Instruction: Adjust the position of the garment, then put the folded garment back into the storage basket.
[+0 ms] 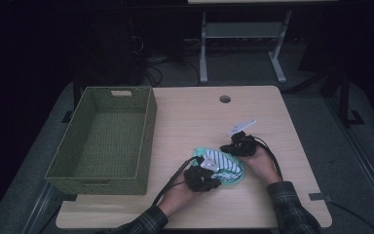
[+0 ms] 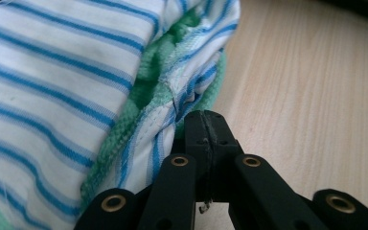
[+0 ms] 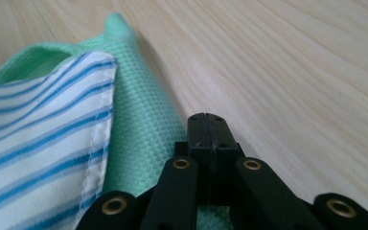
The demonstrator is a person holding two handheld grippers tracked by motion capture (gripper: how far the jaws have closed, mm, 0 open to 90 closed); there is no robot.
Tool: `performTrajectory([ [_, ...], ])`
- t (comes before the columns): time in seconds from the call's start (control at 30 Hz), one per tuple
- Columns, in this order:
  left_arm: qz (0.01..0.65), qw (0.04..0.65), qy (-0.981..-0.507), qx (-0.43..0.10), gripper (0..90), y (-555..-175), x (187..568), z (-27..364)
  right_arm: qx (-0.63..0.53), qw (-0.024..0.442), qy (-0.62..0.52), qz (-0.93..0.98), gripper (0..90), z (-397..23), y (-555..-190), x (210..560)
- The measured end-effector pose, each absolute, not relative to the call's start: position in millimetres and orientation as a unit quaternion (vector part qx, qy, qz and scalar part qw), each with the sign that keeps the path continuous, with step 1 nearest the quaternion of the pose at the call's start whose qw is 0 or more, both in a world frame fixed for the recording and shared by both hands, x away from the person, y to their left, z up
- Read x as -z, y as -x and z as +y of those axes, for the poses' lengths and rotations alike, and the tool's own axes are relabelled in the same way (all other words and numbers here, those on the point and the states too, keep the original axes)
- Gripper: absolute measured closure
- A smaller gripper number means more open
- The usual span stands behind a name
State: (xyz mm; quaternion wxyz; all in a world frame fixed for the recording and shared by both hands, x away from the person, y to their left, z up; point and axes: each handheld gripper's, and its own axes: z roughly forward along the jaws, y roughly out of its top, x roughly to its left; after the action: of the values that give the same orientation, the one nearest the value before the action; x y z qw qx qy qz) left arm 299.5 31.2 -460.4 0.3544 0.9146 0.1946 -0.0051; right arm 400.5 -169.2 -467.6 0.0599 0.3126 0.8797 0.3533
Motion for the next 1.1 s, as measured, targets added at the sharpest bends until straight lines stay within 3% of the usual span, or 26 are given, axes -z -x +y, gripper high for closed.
performTrajectory([
  [1.1,0.237,0.315,-0.917,-0.062,88.5,-335,456,75,-0.347,0.049,-0.288,0.891,89.9,-199,-337,463],
])
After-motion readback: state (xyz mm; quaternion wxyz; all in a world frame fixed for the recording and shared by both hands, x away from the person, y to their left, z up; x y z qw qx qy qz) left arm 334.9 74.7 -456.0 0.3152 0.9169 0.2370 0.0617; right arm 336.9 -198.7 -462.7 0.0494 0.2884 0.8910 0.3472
